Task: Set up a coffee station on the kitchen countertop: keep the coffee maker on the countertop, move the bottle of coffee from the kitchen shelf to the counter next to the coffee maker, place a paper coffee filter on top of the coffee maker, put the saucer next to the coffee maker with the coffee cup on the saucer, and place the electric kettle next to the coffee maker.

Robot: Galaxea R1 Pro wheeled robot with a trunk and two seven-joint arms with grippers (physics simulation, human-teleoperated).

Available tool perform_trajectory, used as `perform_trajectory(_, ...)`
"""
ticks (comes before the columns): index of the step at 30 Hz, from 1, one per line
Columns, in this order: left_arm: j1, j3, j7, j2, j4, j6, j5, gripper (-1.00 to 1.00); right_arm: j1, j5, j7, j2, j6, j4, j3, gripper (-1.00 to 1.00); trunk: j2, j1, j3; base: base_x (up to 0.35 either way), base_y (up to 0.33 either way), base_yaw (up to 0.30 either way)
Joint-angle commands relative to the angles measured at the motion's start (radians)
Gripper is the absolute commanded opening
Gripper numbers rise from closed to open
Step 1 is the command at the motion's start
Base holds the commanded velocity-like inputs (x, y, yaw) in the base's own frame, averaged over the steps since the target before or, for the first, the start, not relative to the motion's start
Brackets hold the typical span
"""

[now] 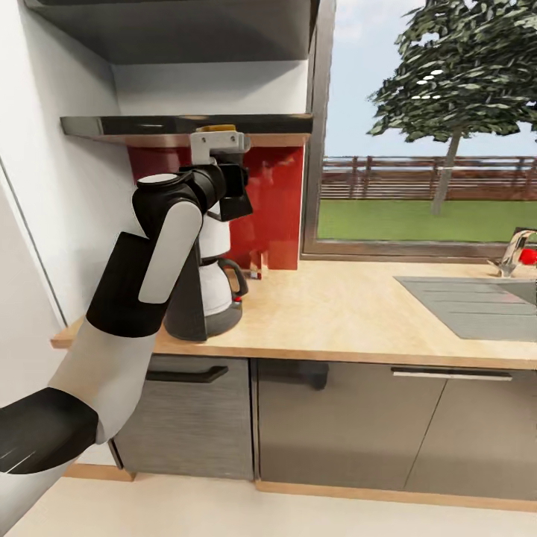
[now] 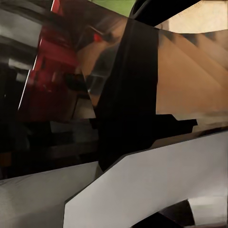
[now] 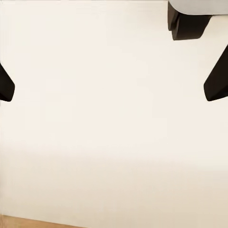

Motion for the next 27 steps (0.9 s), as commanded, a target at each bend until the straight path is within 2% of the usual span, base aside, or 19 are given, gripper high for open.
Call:
perform_trajectory(1, -0.001, -0.001, 0.011, 0.0, 0.0, 0.002, 0.008, -1.0, -0.001, -0.008, 0.002, 0.0, -0.003, 0.001, 0.006, 1.0, -0.001, 0.0, -0.001, 0.187, -0.303, 0.0)
perform_trajectory(12, -0.001, -0.001, 0.011, 0.0, 0.0, 0.002, 0.008, -1.0, -0.001, -0.008, 0.002, 0.0, -0.005, 0.001, 0.006, 1.0, -0.001, 0.0, -0.001, 0.187, -0.299, 0.008)
perform_trajectory(17, -0.001, -0.001, 0.011, 0.0, 0.0, 0.002, 0.008, -1.0, -0.001, -0.008, 0.001, 0.001, -0.005, 0.001, 0.006, 1.0, -0.001, 0.0, -0.001, 0.175, -0.27, 0.204)
perform_trajectory(19, -0.001, -0.001, 0.011, 0.0, 0.0, 0.002, 0.008, -1.0, -0.001, -0.007, 0.001, 0.001, -0.004, 0.001, 0.006, 1.0, -0.001, 0.0, -0.001, 0.06, -0.087, 0.205)
perform_trajectory(25, 0.033, -0.035, -0.012, 0.033, 0.035, -0.03, 0.008, -1.0, 0.005, -0.003, -0.001, 0.003, -0.002, 0.014, 0.014, 1.0, -0.001, 0.0, -0.001, 0.0, 0.0, 0.0)
perform_trajectory(27, 0.044, -0.046, -0.012, 0.033, 0.047, -0.041, 0.008, -1.0, 0.005, -0.003, -0.001, 0.003, -0.002, 0.014, 0.014, 1.0, -0.001, 0.0, -0.001, 0.0, 0.0, 0.0)
